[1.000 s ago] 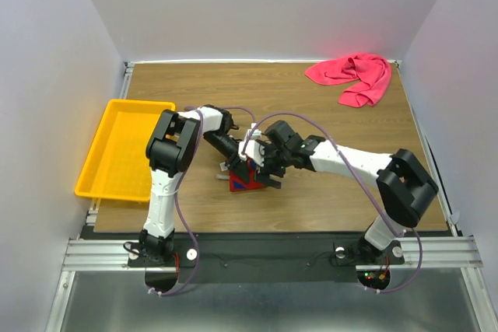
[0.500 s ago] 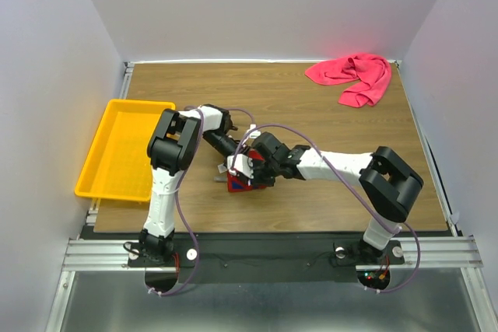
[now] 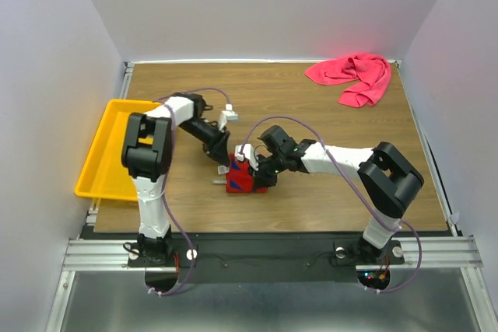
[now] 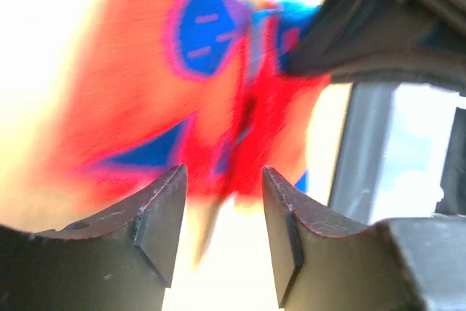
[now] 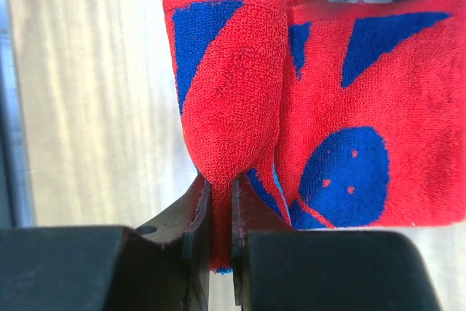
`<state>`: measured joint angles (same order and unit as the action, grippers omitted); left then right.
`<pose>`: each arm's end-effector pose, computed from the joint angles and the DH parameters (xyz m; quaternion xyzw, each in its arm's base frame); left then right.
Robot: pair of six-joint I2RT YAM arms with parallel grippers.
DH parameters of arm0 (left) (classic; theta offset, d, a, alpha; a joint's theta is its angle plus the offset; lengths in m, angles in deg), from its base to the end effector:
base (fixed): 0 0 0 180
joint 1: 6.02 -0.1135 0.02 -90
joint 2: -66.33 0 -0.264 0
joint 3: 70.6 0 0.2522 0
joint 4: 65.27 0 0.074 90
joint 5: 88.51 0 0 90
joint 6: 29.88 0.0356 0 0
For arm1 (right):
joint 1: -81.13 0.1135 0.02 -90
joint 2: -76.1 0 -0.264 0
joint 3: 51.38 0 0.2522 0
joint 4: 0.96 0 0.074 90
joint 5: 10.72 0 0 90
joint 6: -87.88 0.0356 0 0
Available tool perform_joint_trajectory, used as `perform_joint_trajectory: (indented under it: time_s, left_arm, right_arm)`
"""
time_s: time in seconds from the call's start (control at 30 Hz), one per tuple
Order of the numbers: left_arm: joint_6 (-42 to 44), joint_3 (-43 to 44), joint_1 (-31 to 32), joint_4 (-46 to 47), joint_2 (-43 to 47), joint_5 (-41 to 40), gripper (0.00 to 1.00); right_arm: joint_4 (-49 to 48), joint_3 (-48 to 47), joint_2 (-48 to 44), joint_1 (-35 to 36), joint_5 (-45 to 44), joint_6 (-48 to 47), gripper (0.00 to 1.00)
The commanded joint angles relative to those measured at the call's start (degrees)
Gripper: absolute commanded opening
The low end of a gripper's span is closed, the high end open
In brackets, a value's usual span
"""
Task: Roll the towels
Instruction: Roll the towel
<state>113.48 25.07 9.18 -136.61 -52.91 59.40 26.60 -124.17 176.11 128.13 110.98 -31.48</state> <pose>0.3512 -0.1267 0.1504 0.4752 0.7340 -0.4694 0.1227 0.2252 0.2690 0.1729 -0.6317 0.6697 0.3019 0.2477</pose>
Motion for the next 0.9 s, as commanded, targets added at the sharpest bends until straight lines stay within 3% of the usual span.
perform_joint_trajectory:
  time_s: [0.0,0.13,0.27,0.37,0.47,0.6,0.63,0.73,0.87]
  left_arm:
    - [3.5,2.47,-5.96,-1.39,6.82,-3.41,0.57]
    - [5.34,-1.64,-11.24,-1.57,13.65,-3.42,0.59]
    - [3.77,-11.66,-13.36,8.32,26.31,-7.01,0.62]
    - [2.88,-20.45,-12.83,17.22,38.26,-10.79,0.69]
    - [4.64,-28.8,-8.1,24.5,48.81,-16.76,0.76]
    - [5.18,-40.14,5.42,35.15,59.37,-28.51,0.85]
    - [5.26,-43.64,12.07,37.0,61.48,-30.29,0.86]
    - [4.48,-46.92,22.89,42.71,61.15,-36.87,0.87]
    - [5.43,-49.3,29.87,50.1,58.86,-41.38,0.93]
  right_arm:
    - [9.04,0.23,2.47,-0.68,7.48,4.57,0.01]
    - [11.68,-3.11,6.67,-3.66,14.51,10.36,0.01]
    - [13.97,-6.62,11.68,-5.95,21.37,14.15,0.01]
    - [14.5,-8.82,15.21,-7.27,26.12,17.4,0.01]
    - [15.2,-11.11,17.5,-8.24,29.46,20.66,0.01]
    - [16.34,-13.48,22.06,-9.47,33.24,23.29,0.0]
    - [16.43,-13.83,22.86,-9.65,33.94,23.82,0.0]
    - [16.78,-15.15,25.23,-10.61,35.18,24.97,0.01]
    - [17.22,-15.77,26.64,-11.67,35.71,24.97,0.01]
